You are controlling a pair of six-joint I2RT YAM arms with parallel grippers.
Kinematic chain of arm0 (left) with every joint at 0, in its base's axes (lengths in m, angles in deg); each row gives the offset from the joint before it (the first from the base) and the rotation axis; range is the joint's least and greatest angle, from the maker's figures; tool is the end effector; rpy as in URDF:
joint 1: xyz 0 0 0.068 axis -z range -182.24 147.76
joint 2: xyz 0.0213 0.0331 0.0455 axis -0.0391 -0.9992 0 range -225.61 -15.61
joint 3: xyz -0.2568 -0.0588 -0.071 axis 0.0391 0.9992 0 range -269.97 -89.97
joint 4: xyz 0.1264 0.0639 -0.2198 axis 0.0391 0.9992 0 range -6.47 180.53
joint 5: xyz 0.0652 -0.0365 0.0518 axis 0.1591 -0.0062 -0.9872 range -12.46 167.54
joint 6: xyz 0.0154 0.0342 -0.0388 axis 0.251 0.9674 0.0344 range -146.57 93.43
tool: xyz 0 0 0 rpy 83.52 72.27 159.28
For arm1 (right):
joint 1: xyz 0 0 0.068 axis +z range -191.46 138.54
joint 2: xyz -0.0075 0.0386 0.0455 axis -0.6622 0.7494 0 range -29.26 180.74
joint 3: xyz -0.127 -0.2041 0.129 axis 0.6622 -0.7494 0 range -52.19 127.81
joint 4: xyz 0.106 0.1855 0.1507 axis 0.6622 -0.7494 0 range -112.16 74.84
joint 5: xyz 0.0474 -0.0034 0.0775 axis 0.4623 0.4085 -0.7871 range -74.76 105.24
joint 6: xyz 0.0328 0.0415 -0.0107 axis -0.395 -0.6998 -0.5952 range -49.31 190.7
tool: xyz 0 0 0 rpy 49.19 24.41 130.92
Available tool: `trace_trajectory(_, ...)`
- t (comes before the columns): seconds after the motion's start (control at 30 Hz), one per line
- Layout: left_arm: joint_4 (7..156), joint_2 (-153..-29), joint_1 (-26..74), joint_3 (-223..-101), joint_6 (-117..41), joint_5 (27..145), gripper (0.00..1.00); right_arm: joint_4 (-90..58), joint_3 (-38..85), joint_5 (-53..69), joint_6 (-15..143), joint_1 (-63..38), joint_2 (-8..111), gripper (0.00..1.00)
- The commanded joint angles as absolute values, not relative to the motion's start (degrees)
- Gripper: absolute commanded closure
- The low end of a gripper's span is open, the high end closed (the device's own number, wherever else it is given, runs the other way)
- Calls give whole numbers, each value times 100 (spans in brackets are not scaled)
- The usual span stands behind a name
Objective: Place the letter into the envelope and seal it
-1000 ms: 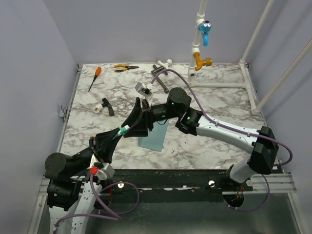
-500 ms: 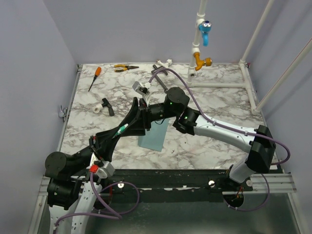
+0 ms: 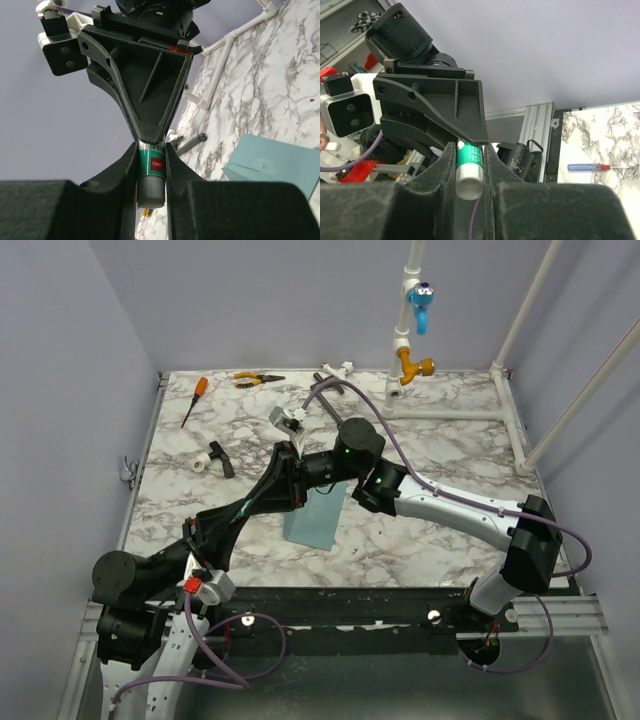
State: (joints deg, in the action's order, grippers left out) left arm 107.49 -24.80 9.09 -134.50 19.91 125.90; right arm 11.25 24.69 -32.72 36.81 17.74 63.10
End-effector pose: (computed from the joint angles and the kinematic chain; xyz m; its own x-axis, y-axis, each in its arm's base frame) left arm 0.0146 -0.0301 0.3656 0.7487 0.3414 -0.5682 0.4443 0.3776 0.8124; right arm 0.1713 0.3391 0.3882 -0.4483 -0.0229 -0.8936 -0.8416 -0.3261 0.4305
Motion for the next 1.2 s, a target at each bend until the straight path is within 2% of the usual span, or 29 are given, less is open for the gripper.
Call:
trace_trajectory(0.0, 10684, -2523, 910, -13431, 1935, 12463, 89, 746, 2704, -3416, 3918, 1848, 6338, 99)
trace_trajectory(0.1, 10685, -2498, 914, -13397, 1889, 12392, 80, 47, 2817, -3137, 4406, 1852, 6238, 99)
trace_trajectory(0.17, 10684, -2485, 914, -13376, 1835, 12371, 64, -242, 2845, -3024, 4580, 1853, 6181, 99)
trace_trajectory(0.23, 10691, -2486, 912, -13352, 1737, 12359, 41, -488, 2859, -2906, 4695, 1839, 6133, 99)
trace_trajectory(0.3, 10699, -2478, 910, -13332, 1630, 12350, 24, -856, 2896, -2667, 4905, 1839, 6081, 99)
trace_trajectory(0.37, 10742, -2478, 910, -13322, 1569, 12342, 11, -1236, 2939, -2380, 5142, 1815, 6024, 99)
trace_trajectory(0.43, 10811, -2506, 910, -13321, 1492, 12324, 6, -1575, 3009, -2150, 5311, 1767, 5976, 99)
trace_trajectory(0.63, 11273, -2947, 910, -13566, 799, 12037, 3, -3159, 3471, -645, 6063, 1620, 5922, 99)
trace_trajectory(0.77, 11960, -3888, 910, -14200, -71, 11603, 5, -4110, 3797, 535, 6436, 1480, 6093, 99)
trace_trajectory(0.87, 12610, -4797, 910, -14831, -860, 11070, 15, -4665, 3980, 1312, 6646, 1338, 6355, 99)
trace_trajectory(0.97, 13612, -5888, 910, -15693, -1252, 10597, 14, -5003, 4126, 1906, 6890, 1234, 6613, 99)
trace_trajectory(1.0, 14145, -6364, 909, -16083, -1459, 10317, 16, -5045, 4145, 1996, 6986, 1224, 6686, 100)
trace_trajectory(1.07, 15184, -7486, 901, -17081, -1758, 10190, 31, -5011, 4088, 2016, 7265, 1215, 6773, 99)
trace_trajectory(1.17, 15488, -8409, 907, -17340, -2247, 10270, 31, -4637, 3721, 1843, 7705, 1197, 6907, 99)
